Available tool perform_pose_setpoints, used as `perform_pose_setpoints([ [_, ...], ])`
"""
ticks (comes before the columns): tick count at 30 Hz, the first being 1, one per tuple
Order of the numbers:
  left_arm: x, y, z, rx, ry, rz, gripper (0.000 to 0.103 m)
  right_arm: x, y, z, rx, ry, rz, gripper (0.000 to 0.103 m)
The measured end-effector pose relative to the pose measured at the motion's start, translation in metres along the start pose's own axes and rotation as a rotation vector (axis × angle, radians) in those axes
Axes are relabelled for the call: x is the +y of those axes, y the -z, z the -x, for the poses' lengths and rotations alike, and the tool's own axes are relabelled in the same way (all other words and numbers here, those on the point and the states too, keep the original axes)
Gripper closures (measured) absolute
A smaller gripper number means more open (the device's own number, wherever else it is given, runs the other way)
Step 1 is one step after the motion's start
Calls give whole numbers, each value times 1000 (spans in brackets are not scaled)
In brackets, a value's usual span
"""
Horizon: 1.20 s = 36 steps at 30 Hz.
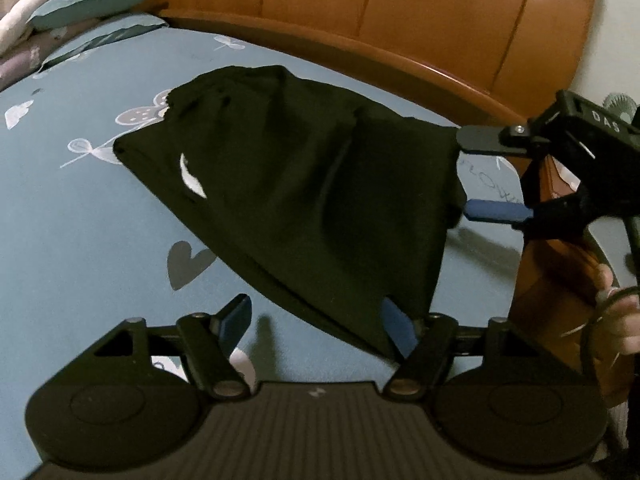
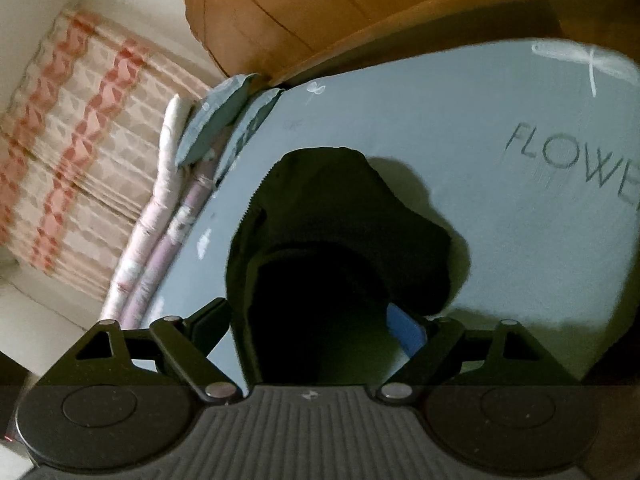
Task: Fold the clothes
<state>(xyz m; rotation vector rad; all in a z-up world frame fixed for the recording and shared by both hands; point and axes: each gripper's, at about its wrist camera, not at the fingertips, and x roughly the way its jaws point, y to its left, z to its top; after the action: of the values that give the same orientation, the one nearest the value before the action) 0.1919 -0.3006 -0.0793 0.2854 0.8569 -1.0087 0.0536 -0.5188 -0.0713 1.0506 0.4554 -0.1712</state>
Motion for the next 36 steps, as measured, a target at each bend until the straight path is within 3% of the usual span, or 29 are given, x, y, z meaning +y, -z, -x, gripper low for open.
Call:
perform_pose_setpoints([
  [8, 5, 0, 12, -47, -43, 21, 30, -26, -4, -15, 7, -99, -215, 8],
  [13, 16, 2, 24, -94, -65, 86, 30, -45, -1, -31, 20, -175, -392, 7],
  [19, 28, 6, 37, -123, -70, 138, 30, -53, -7, -40, -66, -161, -445, 8],
  [21, 29, 8, 41, -133, -70, 145, 29, -49, -12, -40, -95, -137, -421, 13],
  [24, 30, 11, 46, -149, -68, 152, 24, -49, -16, -41, -125, -112, -414, 29],
  [27, 31, 13, 47, -153, -66, 158, 24, -47, -22, -41, -167, -28, -365, 44],
  [31, 33, 14, 51, -161, -64, 162, 24, -18, -33, -36, -246, 156, -83, 70],
  [36, 37, 14, 51, -162, -70, 179, 24, 13, -38, -35, -288, 296, 163, 75],
])
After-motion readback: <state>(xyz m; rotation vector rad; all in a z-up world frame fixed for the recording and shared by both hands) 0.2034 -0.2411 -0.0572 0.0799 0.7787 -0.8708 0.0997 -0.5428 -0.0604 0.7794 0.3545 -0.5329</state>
